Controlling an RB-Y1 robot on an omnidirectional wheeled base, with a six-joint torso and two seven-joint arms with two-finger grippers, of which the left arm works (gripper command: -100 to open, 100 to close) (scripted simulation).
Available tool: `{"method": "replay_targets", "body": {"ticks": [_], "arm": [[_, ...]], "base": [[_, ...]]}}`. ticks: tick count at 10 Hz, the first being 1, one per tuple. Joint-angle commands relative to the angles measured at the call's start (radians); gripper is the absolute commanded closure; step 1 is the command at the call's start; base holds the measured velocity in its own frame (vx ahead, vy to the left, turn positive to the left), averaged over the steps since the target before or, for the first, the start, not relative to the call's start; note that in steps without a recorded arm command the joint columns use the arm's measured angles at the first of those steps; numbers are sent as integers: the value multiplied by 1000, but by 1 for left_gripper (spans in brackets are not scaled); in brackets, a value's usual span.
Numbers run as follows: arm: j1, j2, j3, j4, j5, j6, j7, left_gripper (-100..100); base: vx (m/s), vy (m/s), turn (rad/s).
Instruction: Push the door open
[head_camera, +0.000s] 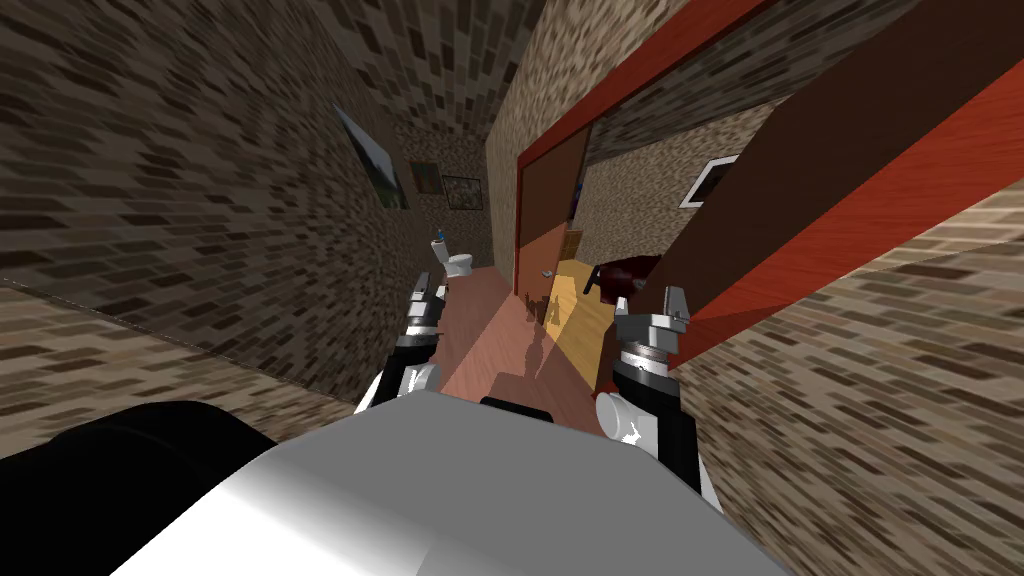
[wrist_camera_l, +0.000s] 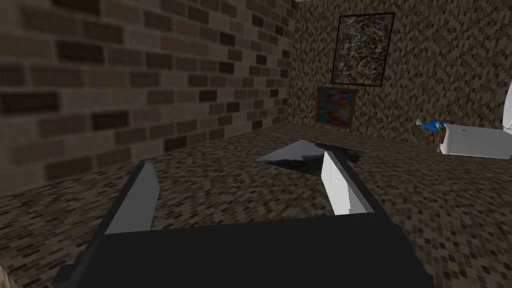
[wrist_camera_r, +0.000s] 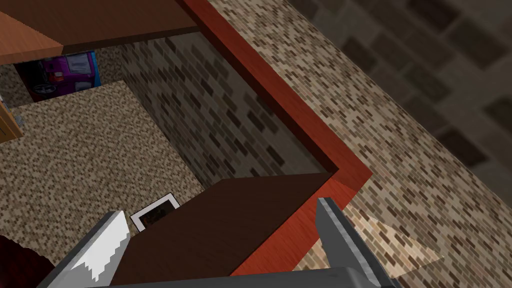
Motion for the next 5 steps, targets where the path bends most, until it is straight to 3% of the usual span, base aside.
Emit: {"method": "replay_targets", "body": {"ticks": [1,5], "arm": [[-11,11,-11,29,6,-8,-2,-100],[-42,35,-42,110,21,-29,-7,-100]], "base": [[131,-17,-79],[161,36,-85]]}}
